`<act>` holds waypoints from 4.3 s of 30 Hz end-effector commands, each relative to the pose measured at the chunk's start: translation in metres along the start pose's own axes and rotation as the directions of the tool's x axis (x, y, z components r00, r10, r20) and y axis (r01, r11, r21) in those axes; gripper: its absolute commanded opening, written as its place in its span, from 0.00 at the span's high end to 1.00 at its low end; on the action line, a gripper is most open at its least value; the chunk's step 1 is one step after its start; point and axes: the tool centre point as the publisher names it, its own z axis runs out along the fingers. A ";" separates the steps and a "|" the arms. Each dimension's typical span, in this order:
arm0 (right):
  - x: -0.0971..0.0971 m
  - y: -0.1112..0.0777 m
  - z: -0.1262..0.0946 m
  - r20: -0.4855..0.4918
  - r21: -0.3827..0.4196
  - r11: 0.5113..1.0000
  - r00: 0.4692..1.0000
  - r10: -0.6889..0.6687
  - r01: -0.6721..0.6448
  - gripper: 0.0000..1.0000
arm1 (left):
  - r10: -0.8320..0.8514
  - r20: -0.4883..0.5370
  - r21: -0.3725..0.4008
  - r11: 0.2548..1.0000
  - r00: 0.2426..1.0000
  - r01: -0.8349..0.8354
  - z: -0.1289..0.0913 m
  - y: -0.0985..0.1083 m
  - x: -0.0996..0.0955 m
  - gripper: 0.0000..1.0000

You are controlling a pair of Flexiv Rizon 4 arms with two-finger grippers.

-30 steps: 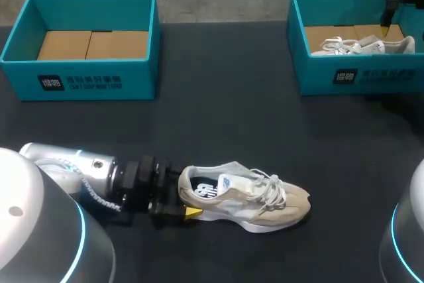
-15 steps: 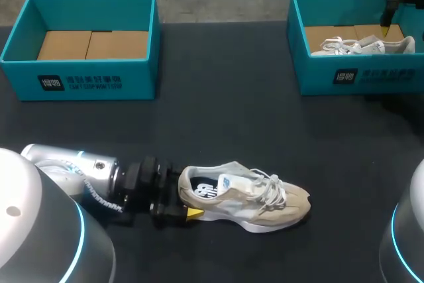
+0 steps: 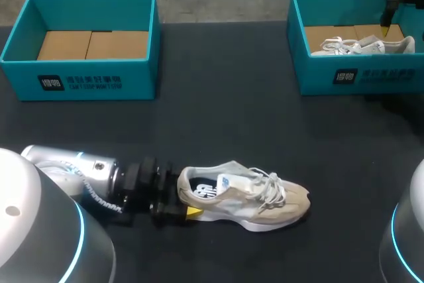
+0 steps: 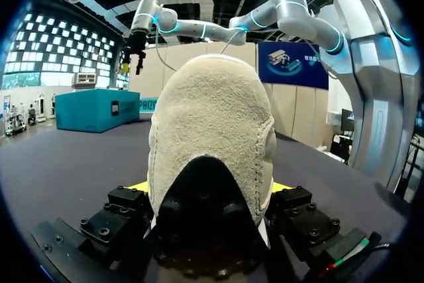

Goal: Take the shoe out of the shoebox, open the shoe tongue, remove and reinsert the insole, then place the shoe into the shoebox

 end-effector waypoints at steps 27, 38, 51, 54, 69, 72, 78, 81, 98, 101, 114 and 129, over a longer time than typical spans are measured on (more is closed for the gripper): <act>0.034 -0.014 -0.027 0.031 -0.013 1.000 0.999 0.008 -0.008 0.00 | 0.001 -0.005 0.004 1.000 1.000 0.000 -0.004 0.004 0.000 1.00; 0.086 -0.065 -0.034 0.018 -0.019 0.997 0.997 0.073 -0.072 0.00 | 0.001 -0.005 0.004 1.000 1.000 0.000 -0.004 0.004 0.000 1.00; 0.090 -0.072 -0.035 0.003 -0.007 0.997 0.997 0.072 -0.072 0.00 | 0.001 -0.005 0.004 1.000 1.000 0.000 -0.004 0.004 0.000 1.00; 0.090 -0.072 -0.035 0.003 -0.007 0.997 0.997 0.072 -0.072 0.00 | 0.001 -0.005 0.004 1.000 1.000 0.000 -0.004 0.004 0.000 1.00; 0.144 -0.141 -0.017 0.022 -0.016 0.999 0.999 0.032 -0.032 0.00 | 0.001 -0.005 0.004 1.000 1.000 0.000 -0.004 0.004 0.000 1.00; 0.151 -0.162 -0.014 0.002 -0.009 0.999 0.999 0.036 -0.036 0.00 | 0.001 -0.005 0.004 1.000 1.000 0.000 -0.004 0.004 0.000 1.00; 0.167 -0.195 -0.011 -0.046 0.036 0.998 0.997 0.054 -0.053 0.00 | 0.001 -0.005 0.004 1.000 1.000 0.000 -0.004 0.004 0.000 1.00; 0.167 -0.195 -0.011 -0.046 0.036 0.998 0.997 0.054 -0.053 0.00 | 0.001 -0.005 0.004 1.000 1.000 0.000 -0.004 0.004 0.000 1.00; 0.167 -0.195 -0.011 -0.046 0.036 0.998 0.997 0.054 -0.053 0.00 | 0.001 -0.005 0.004 1.000 1.000 0.000 -0.004 0.004 0.000 1.00; 0.170 -0.197 -0.010 -0.044 0.035 0.998 0.998 0.052 -0.051 0.00 | 0.001 -0.005 0.004 1.000 1.000 0.000 -0.004 0.004 0.000 1.00; 0.219 -0.256 0.010 -0.069 0.044 0.999 0.997 0.021 -0.018 0.00 | 0.001 -0.005 0.004 1.000 1.000 0.000 -0.004 0.004 0.000 1.00; 0.248 -0.293 0.026 -0.084 0.067 0.997 0.996 0.030 -0.024 0.00 | 0.001 -0.005 0.004 1.000 1.000 0.000 -0.004 0.004 0.000 1.00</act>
